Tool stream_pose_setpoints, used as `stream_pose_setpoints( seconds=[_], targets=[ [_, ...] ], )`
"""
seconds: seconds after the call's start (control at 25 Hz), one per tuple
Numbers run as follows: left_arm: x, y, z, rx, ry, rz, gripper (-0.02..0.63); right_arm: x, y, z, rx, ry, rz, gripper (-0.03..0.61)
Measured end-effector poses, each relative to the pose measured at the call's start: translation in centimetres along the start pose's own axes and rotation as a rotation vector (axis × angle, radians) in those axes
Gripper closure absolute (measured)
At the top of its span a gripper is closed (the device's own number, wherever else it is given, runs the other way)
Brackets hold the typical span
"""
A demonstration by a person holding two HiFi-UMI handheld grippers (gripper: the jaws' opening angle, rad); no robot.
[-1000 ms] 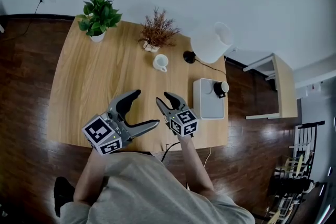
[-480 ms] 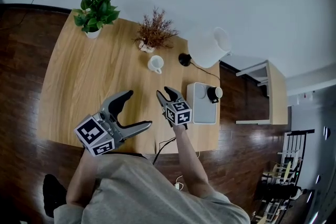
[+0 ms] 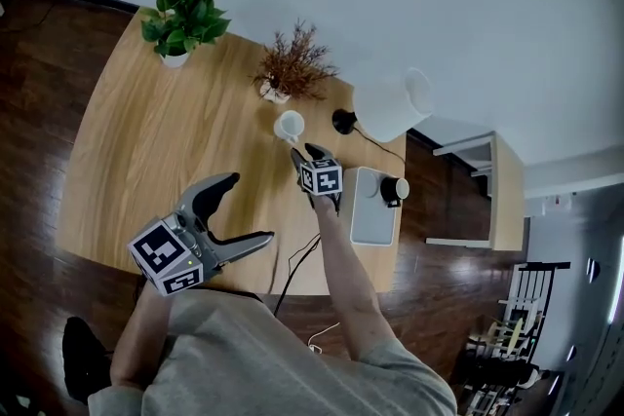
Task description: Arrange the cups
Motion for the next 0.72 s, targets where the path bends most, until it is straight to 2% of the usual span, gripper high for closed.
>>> stream_pose_setpoints(
  seconds=[0.2,0.36,0.4,0.44,0.6,0.72],
  targets=[
    [0.1,0.2,-0.3,0.021,-0.002,0.006,0.169,0.2,1.3,4.2,0.004,-0.150,-0.033,0.411],
    [0.3,0.0,-0.9,0.042,-0.001,0.006,0.169,1.5,1.4,5.6,0.035,-0.202,-0.065,0.448],
    [0.4,-0.1,-1.1,0.045,-0.001,0.006,0.169,1.7,1.4,5.5,0.044,-0.212,-0.055,0.490],
    [0.4,-0.1,-1.2,0.046,0.001,0.007,0.169,1.8,1.4,5.4,0.053,-0.219,-0.037,0.500],
    [0.5,0.0,-1.4,0.035,0.005,0.008,0.169,1.0,0.5,3.9,0.089,-0.207,0.033,0.511],
    [0.3,0.3,-1.3,0.011,-0.004,0.007,0.169,-0.9,-1.1,1.9,0.129,-0.145,0.141,0.512]
  ],
)
Point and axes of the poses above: the fingertips, and each gripper's own axes: z forward along the fingers, y to its right, x out of its top, the point moved 9 cm from there along -z, backward along the fingers, and after that the axes turned 10 degrees about -z, right-handed, at the moved point
